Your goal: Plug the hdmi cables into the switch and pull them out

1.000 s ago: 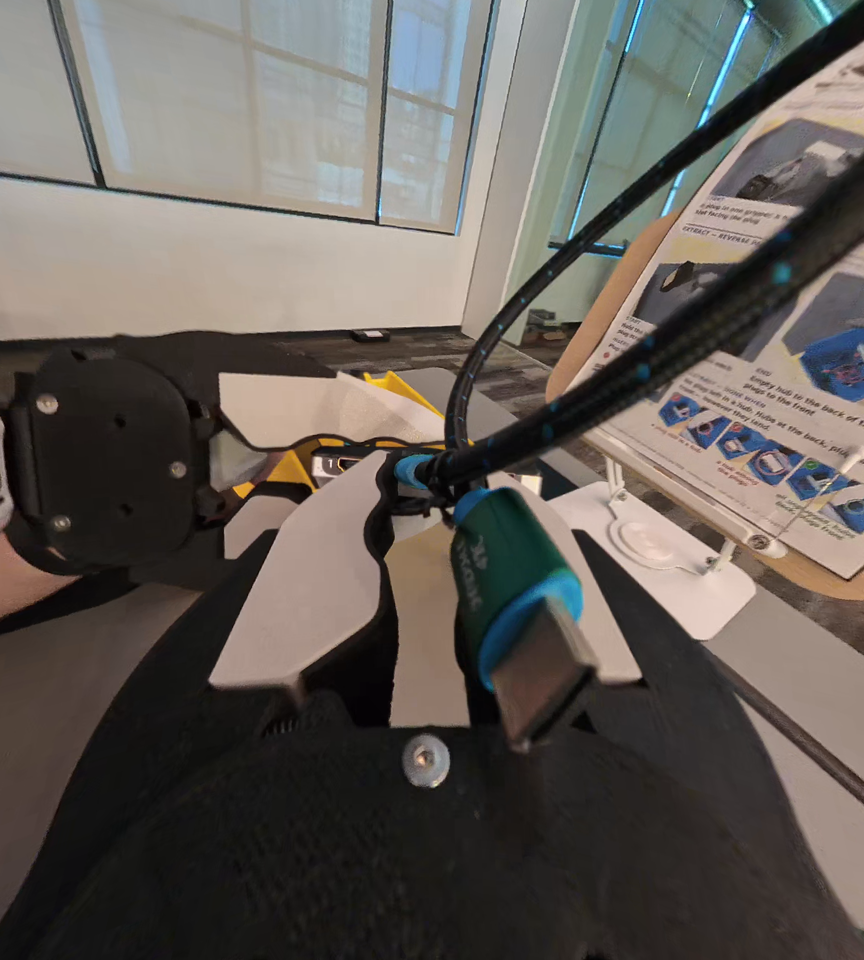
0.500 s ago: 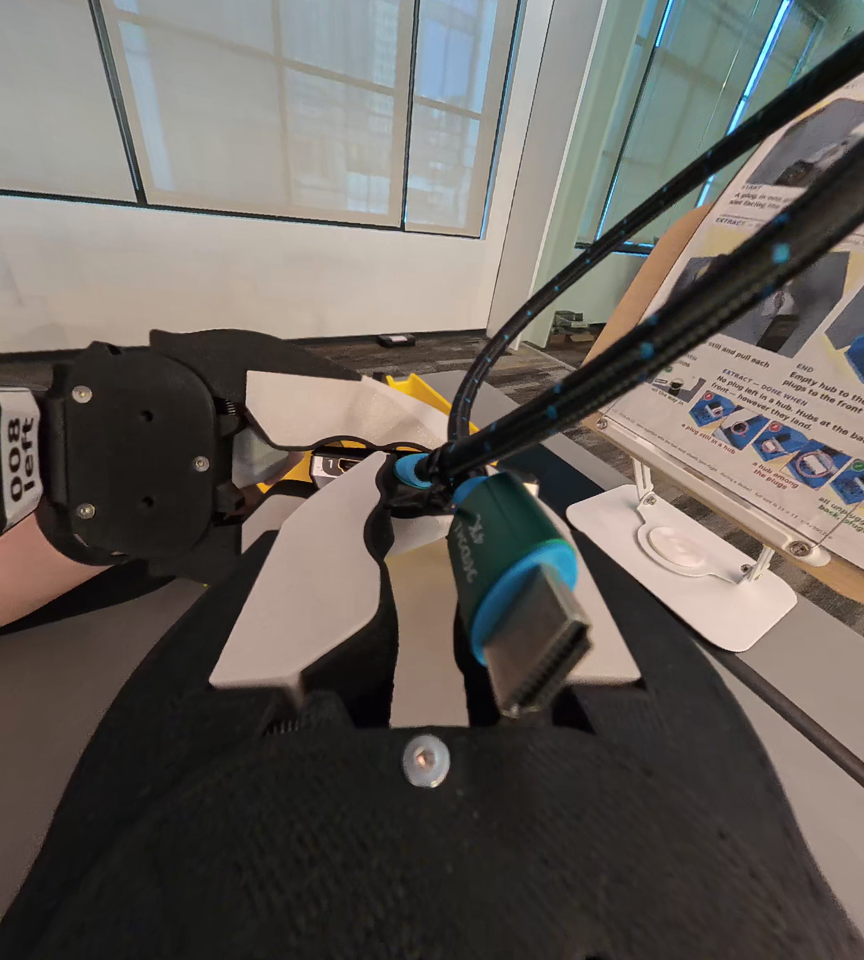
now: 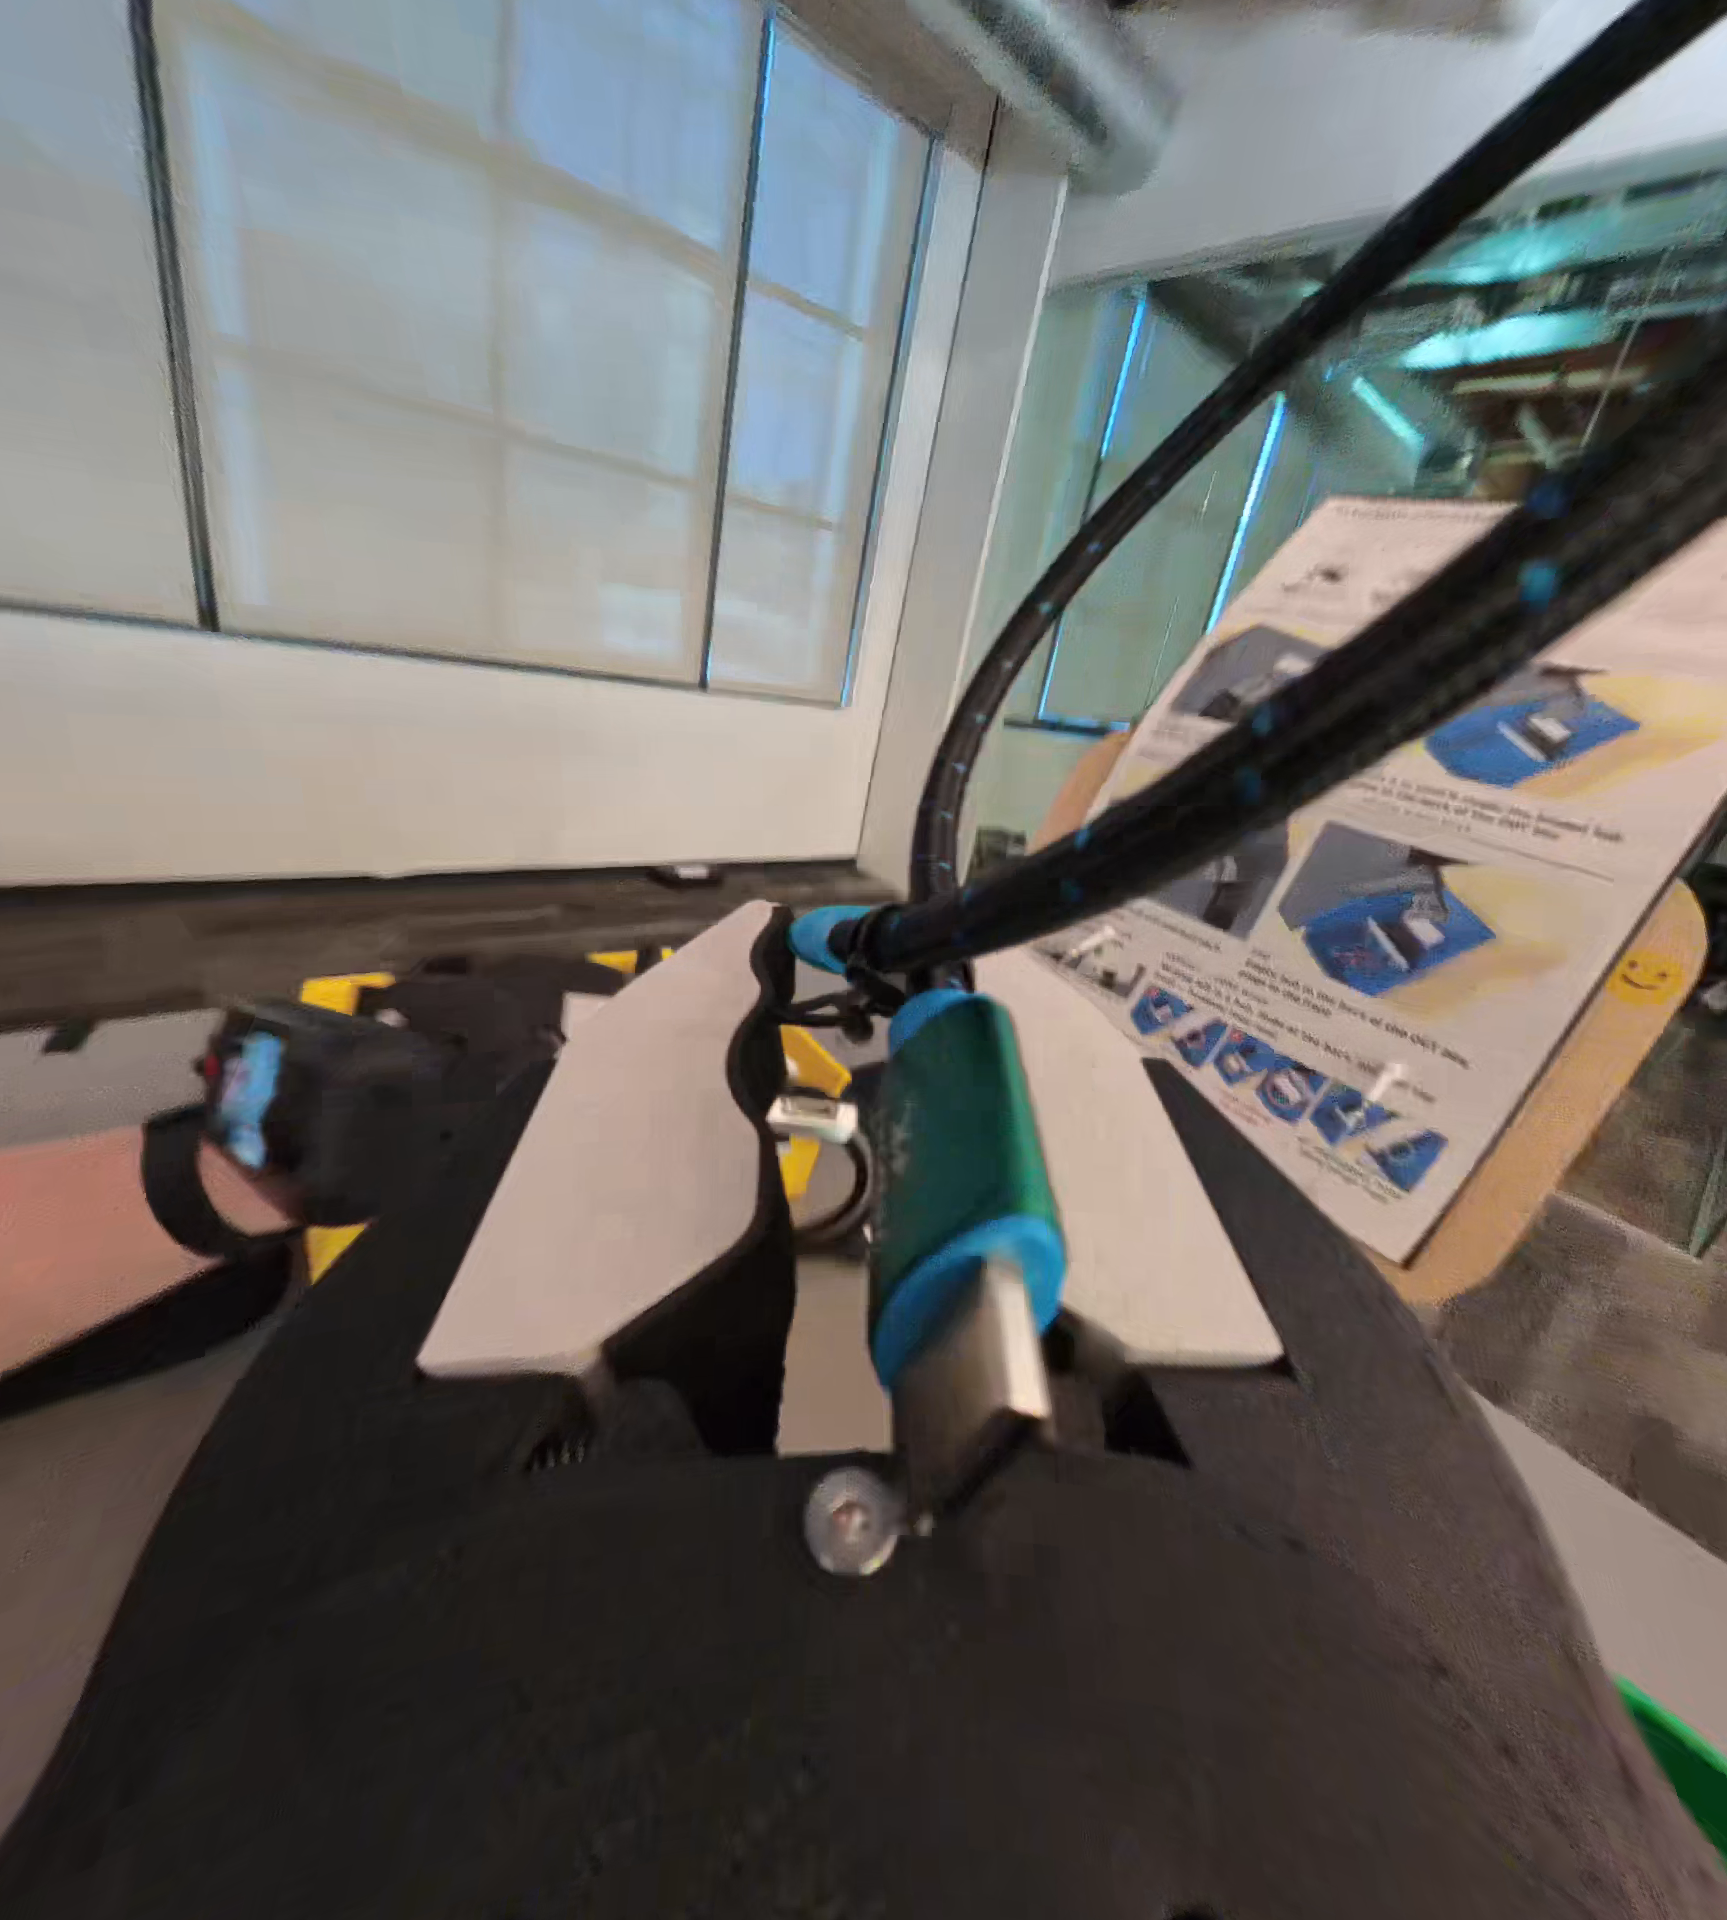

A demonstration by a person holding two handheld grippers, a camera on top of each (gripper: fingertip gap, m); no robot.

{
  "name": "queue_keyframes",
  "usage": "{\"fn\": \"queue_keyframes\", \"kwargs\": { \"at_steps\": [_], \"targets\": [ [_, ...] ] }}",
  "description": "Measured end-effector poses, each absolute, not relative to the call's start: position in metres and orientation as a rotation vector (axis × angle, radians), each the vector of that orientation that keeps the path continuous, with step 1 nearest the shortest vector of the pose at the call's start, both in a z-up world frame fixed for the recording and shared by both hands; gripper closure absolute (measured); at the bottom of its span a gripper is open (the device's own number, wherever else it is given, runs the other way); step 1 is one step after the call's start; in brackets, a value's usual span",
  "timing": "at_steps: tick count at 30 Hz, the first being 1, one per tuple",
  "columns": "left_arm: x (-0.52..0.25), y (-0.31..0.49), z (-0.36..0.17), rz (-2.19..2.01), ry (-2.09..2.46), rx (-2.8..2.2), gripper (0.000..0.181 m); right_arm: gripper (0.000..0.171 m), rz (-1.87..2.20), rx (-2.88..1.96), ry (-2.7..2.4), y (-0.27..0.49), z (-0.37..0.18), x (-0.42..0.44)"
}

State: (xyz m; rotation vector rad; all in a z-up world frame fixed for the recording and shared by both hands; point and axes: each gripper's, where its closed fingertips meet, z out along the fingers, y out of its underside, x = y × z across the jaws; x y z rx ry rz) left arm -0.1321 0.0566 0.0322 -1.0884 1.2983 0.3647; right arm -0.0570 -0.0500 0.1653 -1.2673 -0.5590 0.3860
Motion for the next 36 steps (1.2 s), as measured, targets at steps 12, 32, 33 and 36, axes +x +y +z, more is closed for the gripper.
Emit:
{"fn": "queue_keyframes", "kwargs": {
  "at_steps": [12, 32, 33, 36],
  "targets": [
    [-0.111, 0.001, 0.068, 0.128, 1.312, -0.971, 0.157, 0.148, 0.531, -1.556, -0.683, -0.037, 0.135, -0.007],
    [-0.097, -0.013, 0.047, 0.137, 1.455, -0.954, 0.157, 0.148, 1.131, -2.68, -0.654, -0.157, -0.096, 0.155],
    [-0.097, -0.014, 0.047, 0.138, 1.458, -0.955, 0.157, 0.148, 1.149, -2.701, -0.636, -0.156, -0.098, 0.156],
    [-0.097, -0.014, 0.046, 0.136, 1.462, -0.958, 0.157, 0.147, 1.152, -2.725, -0.555, -0.153, -0.101, 0.163]
  ]
}}
